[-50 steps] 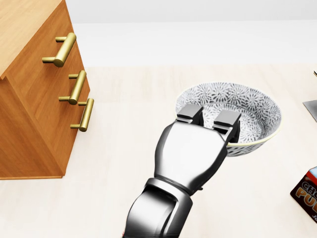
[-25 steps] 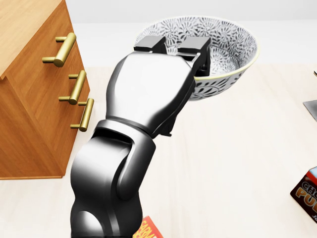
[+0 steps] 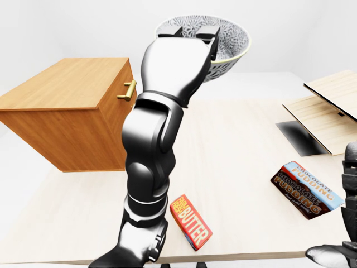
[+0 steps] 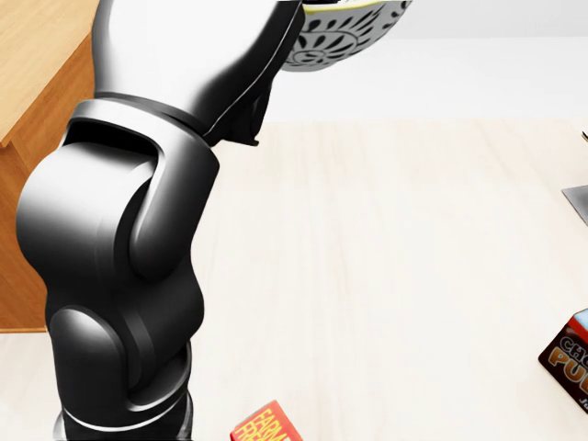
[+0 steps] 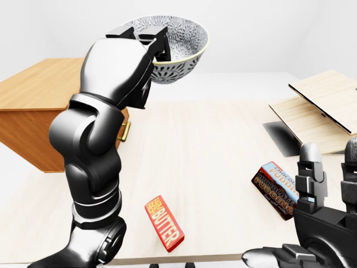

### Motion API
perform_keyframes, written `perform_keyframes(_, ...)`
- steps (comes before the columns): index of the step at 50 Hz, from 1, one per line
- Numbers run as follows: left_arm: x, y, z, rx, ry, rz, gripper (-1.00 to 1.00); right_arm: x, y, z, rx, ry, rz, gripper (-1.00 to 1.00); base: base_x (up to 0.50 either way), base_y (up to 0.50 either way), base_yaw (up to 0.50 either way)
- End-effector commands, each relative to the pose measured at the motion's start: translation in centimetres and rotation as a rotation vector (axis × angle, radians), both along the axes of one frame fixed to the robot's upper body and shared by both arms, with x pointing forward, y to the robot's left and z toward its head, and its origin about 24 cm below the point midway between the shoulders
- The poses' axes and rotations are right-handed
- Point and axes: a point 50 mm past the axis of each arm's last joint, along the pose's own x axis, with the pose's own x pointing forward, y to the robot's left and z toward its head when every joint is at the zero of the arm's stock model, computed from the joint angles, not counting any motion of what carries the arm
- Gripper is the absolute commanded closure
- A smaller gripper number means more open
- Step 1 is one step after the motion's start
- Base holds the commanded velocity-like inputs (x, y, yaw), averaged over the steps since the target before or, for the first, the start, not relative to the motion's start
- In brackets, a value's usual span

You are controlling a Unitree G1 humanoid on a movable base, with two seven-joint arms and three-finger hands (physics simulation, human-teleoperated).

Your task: Close the top drawer of the cabinet and put the bowl on top of it.

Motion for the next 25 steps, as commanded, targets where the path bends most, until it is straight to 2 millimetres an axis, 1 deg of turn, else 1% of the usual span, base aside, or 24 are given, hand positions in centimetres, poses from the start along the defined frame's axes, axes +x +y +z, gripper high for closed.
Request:
perform_keyframes(1, 0.7, 1.6, 1.9, 0.014, -0.051, 0.032, 1.0, 0.3, 0.4, -0.3, -0.006, 0.017, 0.014, -1.0, 0.0, 0.0, 0.0)
perform_keyframes(6, 1.6, 2.7, 2.7, 0.026, -0.046, 0.049, 1.0, 0.2, 0.4, -0.3, -0.005, 0.019, 0.018, -1.0, 0.0, 0.0, 0.0)
perform_keyframes(7, 1.7, 2.7, 2.7, 0.032, -0.046, 0.046, 1.0, 0.2, 0.5, -0.3, -0.005, 0.019, 0.018, -1.0, 0.0, 0.0, 0.0)
perform_keyframes(8, 2.0, 3.4, 3.1, 0.026, -0.042, 0.057, 1.0, 0.3, 0.5, -0.3, -0.006, 0.021, 0.019, -1.0, 0.0, 0.0, 0.0)
perform_keyframes(15, 2.4, 5.0, 4.4, 0.043, -0.064, 0.087, 1.0, 0.3, 0.7, -0.4, -0.007, 0.025, 0.022, -1.0, 0.0, 0.0, 0.0)
perform_keyframes(19, 2.5, 5.7, 4.2, 0.055, -0.06, 0.106, 1.0, 0.2, 0.6, -0.4, -0.006, 0.027, 0.023, -1.0, 0.0, 0.0, 0.0)
perform_keyframes(21, 2.6, 6.4, 4.1, 0.062, -0.06, 0.136, 1.0, 0.2, 0.6, -0.4, -0.004, 0.027, 0.024, -1.0, 0.0, 0.0, 0.0)
perform_keyframes(25, 2.5, 7.4, 4.3, 0.063, -0.07, 0.167, 1.0, 0.2, 0.7, -0.5, -0.001, 0.04, 0.029, -1.0, 0.0, 0.0, 0.0)
